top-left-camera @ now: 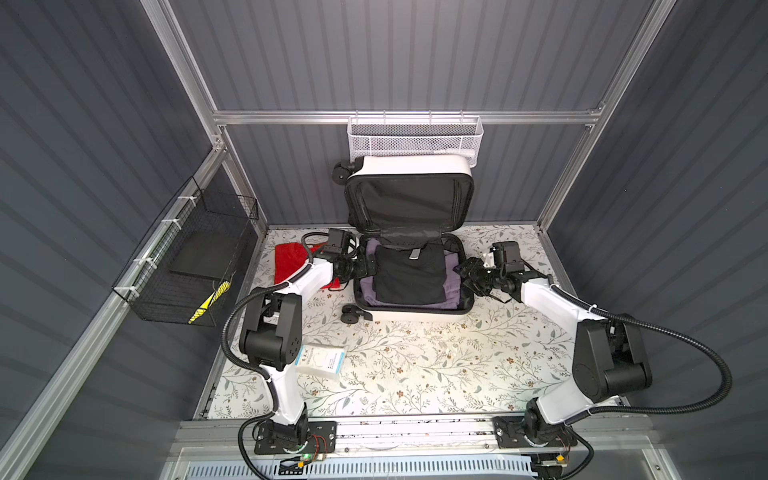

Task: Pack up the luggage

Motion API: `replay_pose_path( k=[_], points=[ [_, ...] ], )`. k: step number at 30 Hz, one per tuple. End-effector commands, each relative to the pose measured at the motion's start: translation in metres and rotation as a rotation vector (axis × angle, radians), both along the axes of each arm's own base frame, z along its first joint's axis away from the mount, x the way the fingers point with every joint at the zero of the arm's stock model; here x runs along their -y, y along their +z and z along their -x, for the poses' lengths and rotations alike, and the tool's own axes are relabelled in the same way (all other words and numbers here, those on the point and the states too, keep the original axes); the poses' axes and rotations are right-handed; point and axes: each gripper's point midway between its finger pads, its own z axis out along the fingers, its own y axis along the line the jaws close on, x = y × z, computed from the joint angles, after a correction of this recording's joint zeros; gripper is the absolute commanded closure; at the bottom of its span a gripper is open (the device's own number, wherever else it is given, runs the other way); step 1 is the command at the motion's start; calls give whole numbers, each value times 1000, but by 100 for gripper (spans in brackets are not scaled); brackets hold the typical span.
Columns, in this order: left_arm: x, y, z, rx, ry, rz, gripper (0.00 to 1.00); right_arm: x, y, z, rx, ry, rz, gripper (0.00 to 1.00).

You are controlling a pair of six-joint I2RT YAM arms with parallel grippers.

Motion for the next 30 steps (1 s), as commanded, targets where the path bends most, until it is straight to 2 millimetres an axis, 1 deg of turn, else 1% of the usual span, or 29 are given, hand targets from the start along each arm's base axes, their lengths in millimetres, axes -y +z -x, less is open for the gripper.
replay_pose_path(
  k=[1, 6, 8, 9, 13, 15, 17, 19, 22, 24, 25, 27, 28, 30],
  points=[
    [27, 17, -5, 35, -43, 44, 0, 45, -46, 26, -202, -138, 140, 33],
    [54, 18, 4, 38, -84, 58, 0, 56, -50, 33, -234, -160, 170, 32],
    [61, 19, 9, 39, -94, 68, 0, 62, -51, 38, -244, -174, 185, 32],
    [64, 20, 11, 42, -97, 74, 0, 65, -53, 43, -260, -181, 194, 31],
    [73, 23, 16, 48, -104, 93, 0, 76, -54, 51, -265, -221, 189, 31],
    [76, 25, 17, 49, -109, 97, 0, 78, -52, 52, -255, -230, 181, 31],
    [75, 27, 18, 51, -105, 90, 0, 78, -47, 50, -239, -221, 168, 31],
    [70, 31, 19, 61, -102, 69, 0, 75, -39, 48, -216, -196, 150, 31],
    [58, 45, 22, 93, -83, 26, 0, 70, -17, 37, -125, -156, 108, 31],
    [46, 63, 24, 131, -58, 5, 0, 68, 2, 34, -65, -136, 94, 30],
    [36, 59, 30, 122, -45, -14, 0, 67, 10, 32, -38, -120, 90, 30],
    [14, 68, 35, 135, 4, -36, 0, 66, 29, 30, 16, -97, 101, 29],
    [2, 71, 37, 141, 26, -44, 0, 59, 38, 30, 35, -57, 78, 29],
    [-28, 76, 42, 143, 88, -77, 0, 58, 53, 30, 71, -37, 89, 24]
  ],
)
